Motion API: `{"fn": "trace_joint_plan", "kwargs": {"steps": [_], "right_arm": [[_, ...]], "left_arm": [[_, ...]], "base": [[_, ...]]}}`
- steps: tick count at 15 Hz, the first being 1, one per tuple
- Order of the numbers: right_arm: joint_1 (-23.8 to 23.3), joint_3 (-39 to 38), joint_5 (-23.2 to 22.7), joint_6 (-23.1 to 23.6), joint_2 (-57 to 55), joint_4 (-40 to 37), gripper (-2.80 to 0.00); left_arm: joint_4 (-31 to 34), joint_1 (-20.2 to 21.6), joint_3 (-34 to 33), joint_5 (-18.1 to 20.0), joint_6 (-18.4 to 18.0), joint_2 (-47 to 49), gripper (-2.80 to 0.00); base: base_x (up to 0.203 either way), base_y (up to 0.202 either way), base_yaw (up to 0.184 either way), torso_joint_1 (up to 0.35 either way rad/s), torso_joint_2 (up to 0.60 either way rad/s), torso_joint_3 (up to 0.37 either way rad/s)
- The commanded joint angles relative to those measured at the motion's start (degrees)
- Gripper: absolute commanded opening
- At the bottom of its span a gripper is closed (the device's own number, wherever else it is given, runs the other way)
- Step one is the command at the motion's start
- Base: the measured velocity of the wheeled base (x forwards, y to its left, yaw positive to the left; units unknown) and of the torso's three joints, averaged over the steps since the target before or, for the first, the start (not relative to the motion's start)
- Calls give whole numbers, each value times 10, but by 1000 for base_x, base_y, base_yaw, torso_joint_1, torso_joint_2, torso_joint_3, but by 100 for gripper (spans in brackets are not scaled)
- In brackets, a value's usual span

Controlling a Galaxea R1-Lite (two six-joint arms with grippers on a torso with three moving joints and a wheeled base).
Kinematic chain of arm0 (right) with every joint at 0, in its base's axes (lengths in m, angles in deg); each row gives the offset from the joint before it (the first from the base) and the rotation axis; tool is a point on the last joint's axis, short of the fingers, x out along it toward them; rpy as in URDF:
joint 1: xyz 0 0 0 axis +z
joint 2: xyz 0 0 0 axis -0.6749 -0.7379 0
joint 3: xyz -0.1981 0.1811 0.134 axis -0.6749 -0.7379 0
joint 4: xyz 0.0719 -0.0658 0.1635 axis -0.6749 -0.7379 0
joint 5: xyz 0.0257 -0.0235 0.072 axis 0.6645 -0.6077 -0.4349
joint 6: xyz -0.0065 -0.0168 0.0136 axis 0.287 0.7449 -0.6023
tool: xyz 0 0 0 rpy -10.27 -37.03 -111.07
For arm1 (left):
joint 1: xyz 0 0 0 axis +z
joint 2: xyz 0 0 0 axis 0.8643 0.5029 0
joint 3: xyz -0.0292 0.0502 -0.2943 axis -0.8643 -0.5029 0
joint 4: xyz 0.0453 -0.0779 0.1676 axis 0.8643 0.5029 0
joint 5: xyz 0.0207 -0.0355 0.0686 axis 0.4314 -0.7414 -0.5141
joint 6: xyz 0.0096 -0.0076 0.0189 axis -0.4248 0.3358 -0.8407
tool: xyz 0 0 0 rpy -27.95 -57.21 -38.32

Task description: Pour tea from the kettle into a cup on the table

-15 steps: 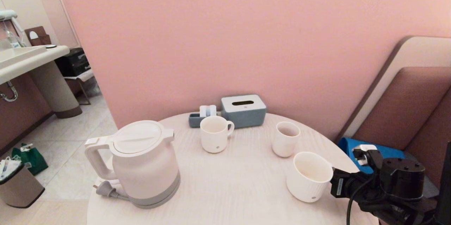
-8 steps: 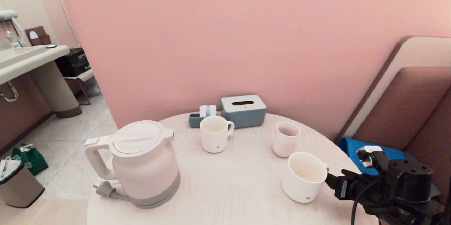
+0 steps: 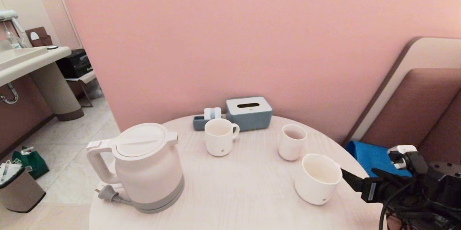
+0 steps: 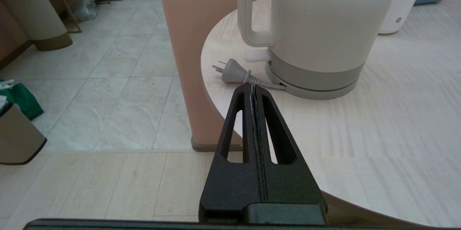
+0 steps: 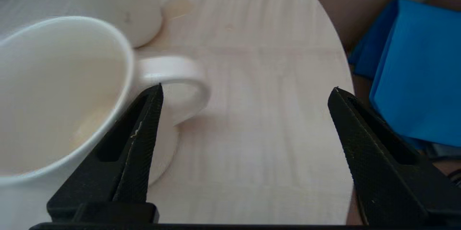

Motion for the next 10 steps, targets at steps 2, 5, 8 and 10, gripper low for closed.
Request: {"fn": "trace_joint_plan", "kwargs": {"steps": [2,5,8,10], "right_arm": [[-14,4,-9,17,76,-32,0],[-15,28,-14,41,120,-145,0],[-4,18,-14,42,159,-173,0],[-5,32,-13,42,229,-242,0]], "left_arm": [[0,0,0,0,0,0,-280],[0,0,0,0,0,0,-280],[0,0,0,0,0,0,-280],[0,0,0,0,0,0,-280]], "base": [[0,0,0,0,0,0],[0,0,0,0,0,0],[0,0,0,0,0,0],[0,0,0,0,0,0]]}}
